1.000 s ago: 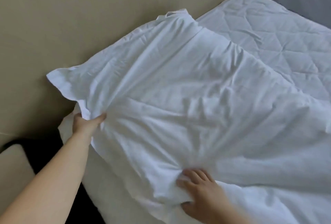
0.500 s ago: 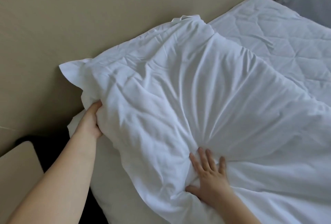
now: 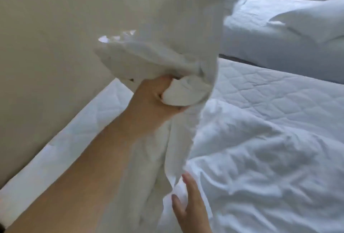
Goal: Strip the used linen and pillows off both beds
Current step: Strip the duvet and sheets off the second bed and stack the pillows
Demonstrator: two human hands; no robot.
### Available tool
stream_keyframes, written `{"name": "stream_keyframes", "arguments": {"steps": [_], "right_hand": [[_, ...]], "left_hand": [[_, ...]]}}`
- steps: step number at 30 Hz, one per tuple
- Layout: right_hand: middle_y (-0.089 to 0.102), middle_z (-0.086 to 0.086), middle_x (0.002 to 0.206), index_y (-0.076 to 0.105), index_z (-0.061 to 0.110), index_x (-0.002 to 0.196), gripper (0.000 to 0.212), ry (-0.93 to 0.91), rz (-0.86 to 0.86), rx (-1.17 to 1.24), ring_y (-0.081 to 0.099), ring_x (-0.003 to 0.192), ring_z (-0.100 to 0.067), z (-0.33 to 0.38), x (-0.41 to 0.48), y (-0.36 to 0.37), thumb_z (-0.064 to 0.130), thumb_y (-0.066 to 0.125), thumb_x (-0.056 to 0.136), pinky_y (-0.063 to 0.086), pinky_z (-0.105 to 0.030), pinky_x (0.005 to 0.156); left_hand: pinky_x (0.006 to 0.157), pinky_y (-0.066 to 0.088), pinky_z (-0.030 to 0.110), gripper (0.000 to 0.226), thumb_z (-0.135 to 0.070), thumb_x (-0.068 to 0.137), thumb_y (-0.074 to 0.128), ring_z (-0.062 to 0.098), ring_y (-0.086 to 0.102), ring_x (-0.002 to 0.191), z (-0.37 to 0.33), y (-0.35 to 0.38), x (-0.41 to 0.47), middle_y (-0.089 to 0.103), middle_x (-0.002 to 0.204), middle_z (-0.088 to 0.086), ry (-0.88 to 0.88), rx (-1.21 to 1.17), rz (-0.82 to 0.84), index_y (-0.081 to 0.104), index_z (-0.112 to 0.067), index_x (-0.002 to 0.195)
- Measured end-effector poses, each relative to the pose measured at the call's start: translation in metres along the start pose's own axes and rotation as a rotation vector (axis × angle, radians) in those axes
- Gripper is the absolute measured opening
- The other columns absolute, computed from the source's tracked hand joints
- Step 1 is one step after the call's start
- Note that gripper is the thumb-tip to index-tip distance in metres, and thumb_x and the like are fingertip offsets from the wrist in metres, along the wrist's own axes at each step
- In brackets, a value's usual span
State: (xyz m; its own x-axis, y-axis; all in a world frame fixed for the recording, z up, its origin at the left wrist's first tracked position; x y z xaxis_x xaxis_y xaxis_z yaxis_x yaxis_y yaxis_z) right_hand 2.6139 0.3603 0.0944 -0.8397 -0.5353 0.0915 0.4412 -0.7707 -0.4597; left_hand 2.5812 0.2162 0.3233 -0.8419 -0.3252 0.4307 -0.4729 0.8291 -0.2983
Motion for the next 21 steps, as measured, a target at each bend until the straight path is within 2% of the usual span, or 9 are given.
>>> {"name": "stream_keyframes", "arguments": {"steps": [3,5,6,9,12,14,17,19,21], "right_hand": [[0.041,0.055,0.109,0.038,0.069,0.104,0.055,0.235,-0.279,0.149,0.047,0.102,0.022,-0.024,-0.047,-0.097,0.038,0.053,0.062,0.034,0.005,0.085],[0.058,0.044,0.092,0.051,0.069,0.089,0.050,0.431,-0.400,0.209,0.051,0.084,0.027,-0.053,-0.088,-0.159,0.026,0.059,0.065,0.037,0.004,0.075],[0.068,0.028,0.087,0.061,0.053,0.086,0.039,0.542,-0.437,0.241,0.051,0.073,0.028,-0.068,-0.111,-0.185,0.018,0.064,0.071,0.038,0.004,0.069],[0.071,-0.004,0.083,0.055,0.007,0.091,0.023,0.746,-0.659,0.273,0.057,0.056,0.015,-0.104,-0.173,-0.252,-0.015,0.051,0.083,0.040,0.002,0.061],[0.062,-0.010,0.097,0.052,0.012,0.096,0.023,0.779,-0.625,0.225,0.057,0.070,0.002,-0.113,-0.198,-0.288,-0.009,0.049,0.086,0.040,-0.004,0.064],[0.059,-0.007,0.098,0.052,0.016,0.097,0.019,0.752,-0.554,0.242,0.055,0.082,-0.012,-0.113,-0.190,-0.300,-0.001,0.049,0.089,0.038,-0.013,0.071],[0.055,-0.001,0.109,0.051,0.017,0.111,0.021,0.707,-0.370,0.251,0.053,0.106,-0.022,-0.110,-0.157,-0.298,0.010,0.053,0.091,0.036,-0.024,0.086],[0.048,-0.005,0.127,0.042,0.010,0.130,0.043,0.701,-0.208,0.275,0.044,0.123,-0.021,-0.108,-0.132,-0.285,0.018,0.057,0.090,0.034,-0.024,0.096],[0.035,-0.008,0.143,0.028,0.008,0.141,0.063,0.716,-0.084,0.332,0.033,0.134,-0.019,-0.104,-0.109,-0.269,0.024,0.059,0.088,0.028,-0.024,0.104]], "left_hand": [[0.074,0.041,0.010,0.011,-0.012,0.071,0.060,0.003,0.059,0.076,-0.032,0.135,-0.043,0.069,0.072,-0.003,0.335,0.171,0.381,0.071,-0.008,0.072],[0.083,0.039,0.022,0.018,-0.015,0.069,0.052,0.010,0.059,0.073,-0.017,0.211,-0.093,0.068,0.066,-0.003,0.413,0.336,0.560,0.069,-0.015,0.063],[0.088,0.038,0.025,0.016,-0.016,0.068,0.054,0.011,0.060,0.076,-0.001,0.241,-0.120,0.068,0.067,-0.006,0.380,0.382,0.674,0.070,-0.019,0.066],[0.100,0.036,0.032,0.018,-0.029,0.054,0.071,0.011,0.062,0.083,0.047,0.302,-0.197,0.068,0.070,-0.011,0.267,0.636,0.964,0.072,-0.028,0.071],[0.095,0.031,0.027,0.048,-0.034,0.013,0.079,0.003,0.046,0.086,0.049,0.326,-0.234,0.061,0.061,-0.020,0.251,0.758,0.943,0.070,-0.035,0.060],[0.095,0.030,0.023,0.057,-0.025,0.007,0.078,0.004,0.040,0.082,0.040,0.331,-0.242,0.058,0.062,-0.019,0.247,0.696,0.830,0.070,-0.033,0.064],[0.084,0.040,0.017,0.068,-0.033,0.023,0.081,0.001,0.040,0.077,0.026,0.321,-0.243,0.053,0.073,-0.021,0.181,0.584,0.782,0.060,-0.037,0.088],[0.076,0.043,0.006,0.065,-0.053,0.046,0.065,-0.002,0.047,0.085,0.011,0.312,-0.247,0.062,0.081,-0.021,0.167,0.572,0.756,0.049,-0.034,0.105],[0.076,0.043,0.002,0.061,-0.058,0.059,0.052,-0.006,0.054,0.090,-0.002,0.305,-0.255,0.066,0.093,-0.018,0.141,0.511,0.720,0.047,-0.031,0.114]]}}
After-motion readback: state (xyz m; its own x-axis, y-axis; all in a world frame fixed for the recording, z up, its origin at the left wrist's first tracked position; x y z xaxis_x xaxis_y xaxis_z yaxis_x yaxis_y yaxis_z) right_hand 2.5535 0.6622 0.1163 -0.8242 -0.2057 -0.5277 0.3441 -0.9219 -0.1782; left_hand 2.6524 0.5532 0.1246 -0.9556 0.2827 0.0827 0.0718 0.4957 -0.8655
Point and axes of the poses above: each hand's wrist, its own x-axis towards the middle knuckle, its own y-axis out of the palm, z = x × y, the point moved 4 cm from there along x, towards the middle knuckle
